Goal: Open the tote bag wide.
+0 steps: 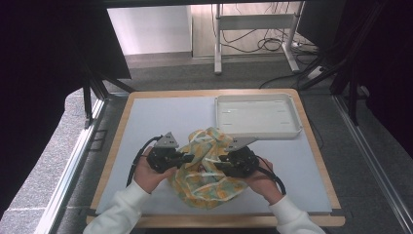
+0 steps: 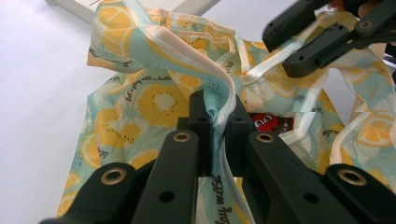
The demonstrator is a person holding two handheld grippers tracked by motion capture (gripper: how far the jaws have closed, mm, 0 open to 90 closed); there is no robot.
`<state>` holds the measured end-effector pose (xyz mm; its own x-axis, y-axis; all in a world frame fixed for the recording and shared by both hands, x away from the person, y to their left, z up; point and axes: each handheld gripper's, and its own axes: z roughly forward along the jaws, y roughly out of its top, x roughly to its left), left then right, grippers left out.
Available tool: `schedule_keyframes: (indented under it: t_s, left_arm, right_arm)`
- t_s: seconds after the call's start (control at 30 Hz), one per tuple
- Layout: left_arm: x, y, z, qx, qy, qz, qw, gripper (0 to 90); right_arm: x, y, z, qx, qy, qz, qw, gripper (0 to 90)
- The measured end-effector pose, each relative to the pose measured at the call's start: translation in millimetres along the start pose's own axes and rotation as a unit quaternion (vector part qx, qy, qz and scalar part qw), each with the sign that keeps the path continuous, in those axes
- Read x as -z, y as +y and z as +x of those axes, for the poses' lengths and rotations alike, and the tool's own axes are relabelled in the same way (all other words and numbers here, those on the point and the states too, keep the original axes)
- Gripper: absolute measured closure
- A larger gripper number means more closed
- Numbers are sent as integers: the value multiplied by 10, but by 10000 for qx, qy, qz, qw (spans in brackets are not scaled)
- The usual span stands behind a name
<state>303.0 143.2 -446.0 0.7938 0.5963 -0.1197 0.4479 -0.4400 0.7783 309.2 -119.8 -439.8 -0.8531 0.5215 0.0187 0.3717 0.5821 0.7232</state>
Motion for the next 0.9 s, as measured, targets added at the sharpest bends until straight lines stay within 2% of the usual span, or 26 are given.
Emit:
schedule_keyframes:
  t_s: [0.03,0.13,0.4,0.7,0.9]
  left_arm:
    - [1,-2,2,3,1,-3,10000,859]
    - [1,-9,9,4,10,1,10000,860]
    - [-1,-15,10,8,15,1,10000,862]
    - [39,-39,53,91,-2,-42,10000,865]
    - [112,-52,78,133,35,-150,9998,866]
  right_arm:
    - [15,-1,-7,36,48,-16,10000,813]
    - [41,-3,-22,66,76,-73,9999,854]
    - [48,-11,-23,93,73,-122,9999,869]
    - [118,-27,-80,-21,52,-308,9995,878]
    - [220,-56,-148,-147,-91,-461,9988,880]
